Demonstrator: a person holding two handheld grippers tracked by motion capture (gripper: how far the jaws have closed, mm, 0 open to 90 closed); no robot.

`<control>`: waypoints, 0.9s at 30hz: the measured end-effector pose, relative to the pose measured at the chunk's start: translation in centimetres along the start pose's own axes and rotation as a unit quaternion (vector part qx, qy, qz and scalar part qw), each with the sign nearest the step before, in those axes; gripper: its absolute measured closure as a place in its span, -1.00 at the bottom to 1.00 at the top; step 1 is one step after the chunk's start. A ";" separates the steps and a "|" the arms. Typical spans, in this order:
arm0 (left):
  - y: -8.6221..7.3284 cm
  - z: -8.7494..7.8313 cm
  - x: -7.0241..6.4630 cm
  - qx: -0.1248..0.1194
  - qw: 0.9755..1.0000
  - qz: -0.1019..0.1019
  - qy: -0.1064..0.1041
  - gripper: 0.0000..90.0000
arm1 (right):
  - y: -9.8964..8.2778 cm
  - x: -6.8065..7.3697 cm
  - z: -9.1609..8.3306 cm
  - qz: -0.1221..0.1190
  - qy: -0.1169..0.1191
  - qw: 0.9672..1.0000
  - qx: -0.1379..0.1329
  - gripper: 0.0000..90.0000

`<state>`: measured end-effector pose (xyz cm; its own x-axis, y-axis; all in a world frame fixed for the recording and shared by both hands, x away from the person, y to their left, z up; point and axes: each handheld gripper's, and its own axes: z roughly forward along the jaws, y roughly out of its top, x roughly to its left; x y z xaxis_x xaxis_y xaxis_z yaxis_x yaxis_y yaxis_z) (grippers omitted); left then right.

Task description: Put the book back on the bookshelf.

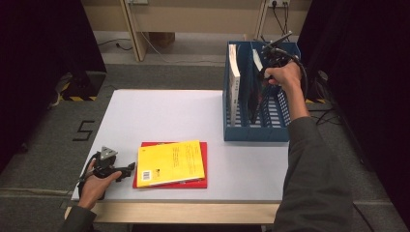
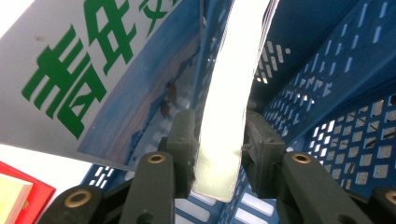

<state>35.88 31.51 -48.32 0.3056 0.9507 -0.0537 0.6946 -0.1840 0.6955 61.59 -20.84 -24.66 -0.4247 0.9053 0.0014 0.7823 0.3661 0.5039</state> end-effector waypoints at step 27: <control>0.0 0.0 0.0 -0.001 1.000 -0.001 -0.001 -0.72 | -0.1 1.1 -0.6 0.017 0.006 1.000 0.004 0.31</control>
<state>35.88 31.53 -48.34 0.3064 0.9502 -0.0569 0.6940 -0.1821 0.6965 60.80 -19.95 -24.21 -0.4024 0.9150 0.0284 0.7998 0.3363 0.4972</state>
